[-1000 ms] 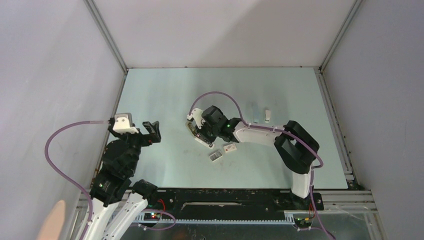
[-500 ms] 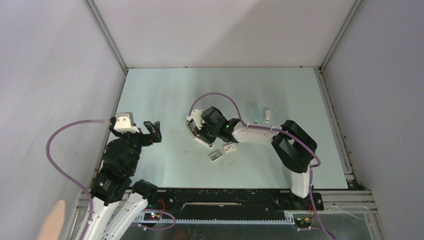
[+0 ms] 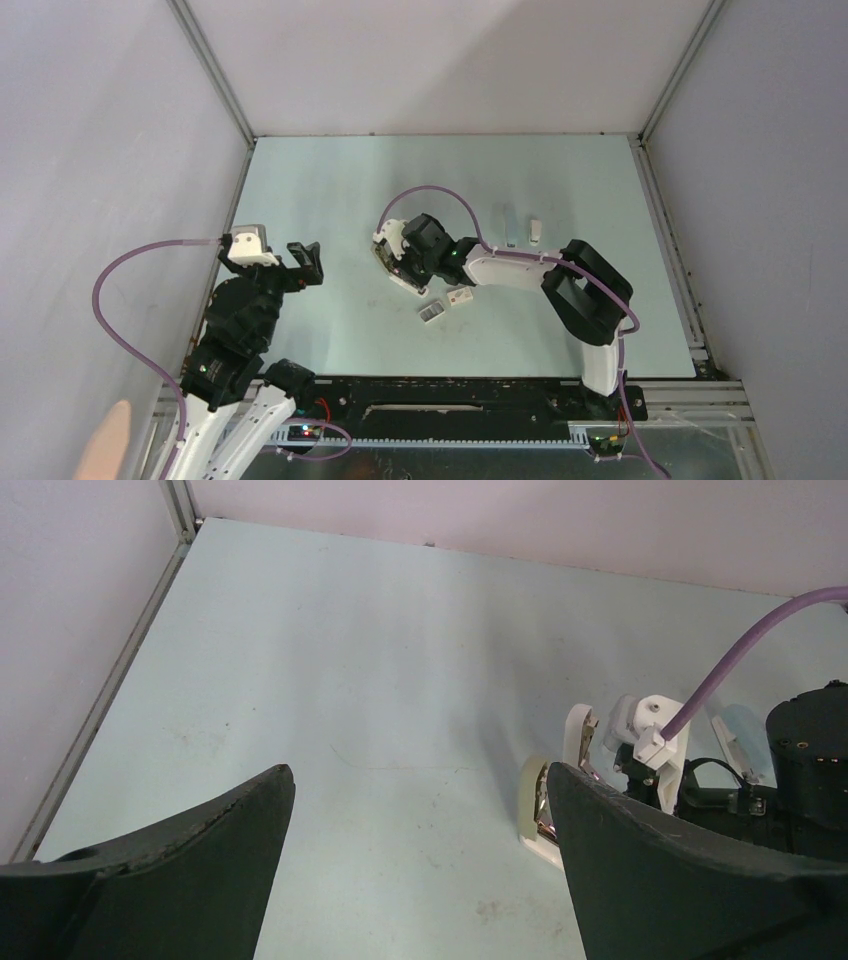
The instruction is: Load the staples into the stapler
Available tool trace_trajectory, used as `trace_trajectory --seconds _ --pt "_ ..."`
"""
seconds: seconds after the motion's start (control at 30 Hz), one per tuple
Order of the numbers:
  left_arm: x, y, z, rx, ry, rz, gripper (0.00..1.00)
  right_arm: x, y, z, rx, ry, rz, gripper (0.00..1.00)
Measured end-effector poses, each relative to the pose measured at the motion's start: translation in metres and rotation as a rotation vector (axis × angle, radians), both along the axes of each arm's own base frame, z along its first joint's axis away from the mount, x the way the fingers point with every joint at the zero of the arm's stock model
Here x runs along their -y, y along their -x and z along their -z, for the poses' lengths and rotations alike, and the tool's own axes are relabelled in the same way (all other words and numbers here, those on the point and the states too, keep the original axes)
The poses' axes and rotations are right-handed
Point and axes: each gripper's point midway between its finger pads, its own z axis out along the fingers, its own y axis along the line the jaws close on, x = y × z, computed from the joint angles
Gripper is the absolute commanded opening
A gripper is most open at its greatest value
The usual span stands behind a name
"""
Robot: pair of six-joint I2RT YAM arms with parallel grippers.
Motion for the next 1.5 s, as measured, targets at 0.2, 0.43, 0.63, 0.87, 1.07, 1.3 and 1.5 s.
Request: trace_trajectory --seconds 0.2,0.43,0.63,0.87,1.07,1.3,1.5 --pt "-0.0003 -0.0001 0.0 0.0 0.0 -0.002 1.0 0.0005 0.0005 0.005 -0.007 0.008 0.001 0.11" --pt "-0.0004 -0.0001 0.0 0.0 0.0 -0.002 1.0 0.0006 0.0003 0.0052 -0.009 0.008 0.003 0.11" --pt "-0.0004 -0.0001 0.0 0.0 0.0 -0.002 1.0 0.0011 0.0001 0.0054 -0.007 0.01 0.005 0.12" --pt "-0.0004 -0.0001 0.0 0.0 0.0 -0.002 1.0 0.0025 0.0005 0.0064 -0.012 0.016 0.011 0.13" --pt "-0.0003 0.0 -0.0001 0.0 0.0 -0.001 1.0 0.004 0.0017 0.0077 -0.022 0.021 0.02 0.14" --pt "-0.0003 0.0 -0.0001 0.0 0.0 -0.001 1.0 0.0047 0.0015 0.008 -0.028 0.021 0.034 0.14" --pt "-0.0001 0.0 -0.0001 0.0 0.0 0.0 1.0 0.0058 0.0009 0.0087 -0.023 0.029 0.064 0.14"
